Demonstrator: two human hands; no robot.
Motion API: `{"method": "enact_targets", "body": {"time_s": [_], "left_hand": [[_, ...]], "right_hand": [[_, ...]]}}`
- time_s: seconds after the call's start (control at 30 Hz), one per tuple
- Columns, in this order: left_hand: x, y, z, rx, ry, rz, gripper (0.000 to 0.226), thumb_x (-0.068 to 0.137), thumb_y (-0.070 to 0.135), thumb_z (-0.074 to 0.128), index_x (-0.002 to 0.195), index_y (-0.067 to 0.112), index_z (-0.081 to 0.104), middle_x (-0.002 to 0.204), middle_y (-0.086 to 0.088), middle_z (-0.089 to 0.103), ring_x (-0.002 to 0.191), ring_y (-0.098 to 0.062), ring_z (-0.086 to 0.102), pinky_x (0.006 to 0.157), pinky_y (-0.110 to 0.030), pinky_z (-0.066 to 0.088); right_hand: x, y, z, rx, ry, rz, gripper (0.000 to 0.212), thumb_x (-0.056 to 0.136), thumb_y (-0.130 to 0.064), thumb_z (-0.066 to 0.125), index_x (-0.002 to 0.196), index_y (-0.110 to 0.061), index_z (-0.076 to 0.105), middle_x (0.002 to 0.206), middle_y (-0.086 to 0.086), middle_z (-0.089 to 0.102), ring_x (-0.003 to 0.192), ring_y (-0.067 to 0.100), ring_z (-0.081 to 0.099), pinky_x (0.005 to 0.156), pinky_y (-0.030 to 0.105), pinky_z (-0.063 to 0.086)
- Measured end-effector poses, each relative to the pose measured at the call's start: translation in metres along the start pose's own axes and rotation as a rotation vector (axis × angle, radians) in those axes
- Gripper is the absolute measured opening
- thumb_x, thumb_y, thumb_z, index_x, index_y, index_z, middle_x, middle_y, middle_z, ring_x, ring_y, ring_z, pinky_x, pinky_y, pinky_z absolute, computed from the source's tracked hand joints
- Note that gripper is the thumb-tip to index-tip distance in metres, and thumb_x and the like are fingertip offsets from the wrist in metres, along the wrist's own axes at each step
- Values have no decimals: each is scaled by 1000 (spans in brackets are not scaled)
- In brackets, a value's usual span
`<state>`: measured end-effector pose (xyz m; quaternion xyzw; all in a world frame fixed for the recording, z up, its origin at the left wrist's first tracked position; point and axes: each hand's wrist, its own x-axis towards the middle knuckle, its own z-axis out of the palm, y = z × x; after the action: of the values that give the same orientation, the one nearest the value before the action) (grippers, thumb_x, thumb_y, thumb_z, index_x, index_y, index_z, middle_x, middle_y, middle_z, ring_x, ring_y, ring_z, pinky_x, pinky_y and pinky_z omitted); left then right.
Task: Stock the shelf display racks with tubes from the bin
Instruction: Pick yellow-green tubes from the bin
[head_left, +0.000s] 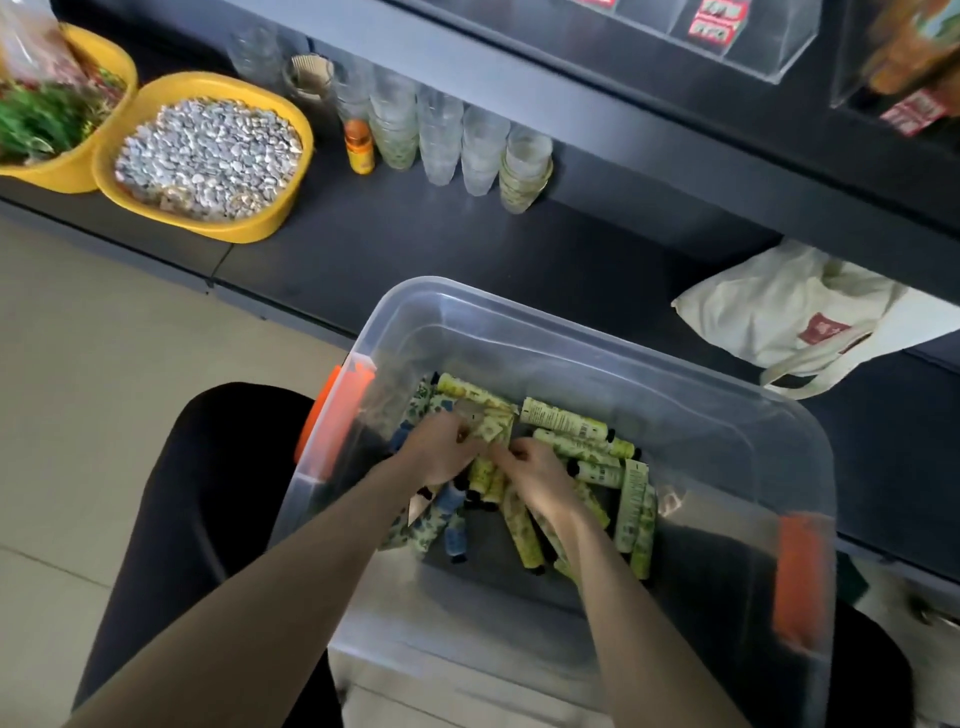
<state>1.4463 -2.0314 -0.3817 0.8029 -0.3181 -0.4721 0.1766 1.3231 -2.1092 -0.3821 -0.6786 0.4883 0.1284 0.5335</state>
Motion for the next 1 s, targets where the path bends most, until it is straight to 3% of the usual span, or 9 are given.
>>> {"method": "enact_targets", "body": {"time_s": [0.13,0.27,0.4,0.5,0.57,0.67,0.77,0.87,1.0], "left_hand": [[-3,-2,-2,-21,-8,49,47,87,27,61,52,16,32,51,0,29,47,-11,30,48,-27,20],[-9,-3,0,-73,44,15,44,84,25,66,57,17,31,56,3,30,53,-12,31,50,-28,23],[-18,-4,-3,-110,127,23,22,84,20,65,100,8,55,75,-8,53,77,-26,53,73,-37,44],[-27,4,-8,-54,138,78,36,86,22,64,118,9,54,94,-18,63,92,-33,59,79,-37,46],[-37,15,-19,-14,172,130,36,88,28,61,118,9,55,97,-10,63,91,-25,58,78,-33,45],[-57,36,-47,-44,240,247,34,89,33,59,117,14,57,92,2,59,86,-14,54,74,-25,39],[-78,67,-82,-80,296,389,13,88,31,59,92,19,57,76,6,55,71,-12,52,59,-14,35],[-102,103,-119,-113,371,537,13,86,25,63,88,13,59,69,4,54,62,-10,48,59,-17,36],[-136,153,-180,-90,474,737,12,85,22,66,78,26,56,65,8,57,59,0,53,59,-10,40]], "right_hand": [[-4,2,2,97,7,12,32,86,-36,67,89,-7,53,74,-1,53,65,12,49,54,24,32],[-6,4,-1,251,2,-43,19,79,-16,75,95,-13,65,94,4,72,86,21,68,80,39,55],[-17,3,-4,209,46,-90,19,80,-14,74,98,-10,68,90,1,71,79,16,66,75,34,49],[-31,-6,-16,42,94,-89,52,90,-25,63,135,-4,48,132,5,55,119,22,54,99,33,42],[-44,-18,-33,-49,117,-156,59,93,-30,57,141,-3,38,143,10,46,128,23,48,106,30,36],[-69,-49,-66,-66,218,-253,49,91,-30,60,133,-6,50,114,15,64,96,21,63,85,34,50],[-94,-87,-98,-32,310,-410,8,88,-16,62,92,-10,63,74,8,63,61,14,57,61,34,49],[-119,-128,-129,16,339,-510,7,85,-8,64,86,-15,63,68,1,60,50,5,50,49,19,43],[-158,-192,-174,-1,359,-702,14,84,-6,68,82,-20,64,66,0,62,50,8,53,51,25,47]]}}
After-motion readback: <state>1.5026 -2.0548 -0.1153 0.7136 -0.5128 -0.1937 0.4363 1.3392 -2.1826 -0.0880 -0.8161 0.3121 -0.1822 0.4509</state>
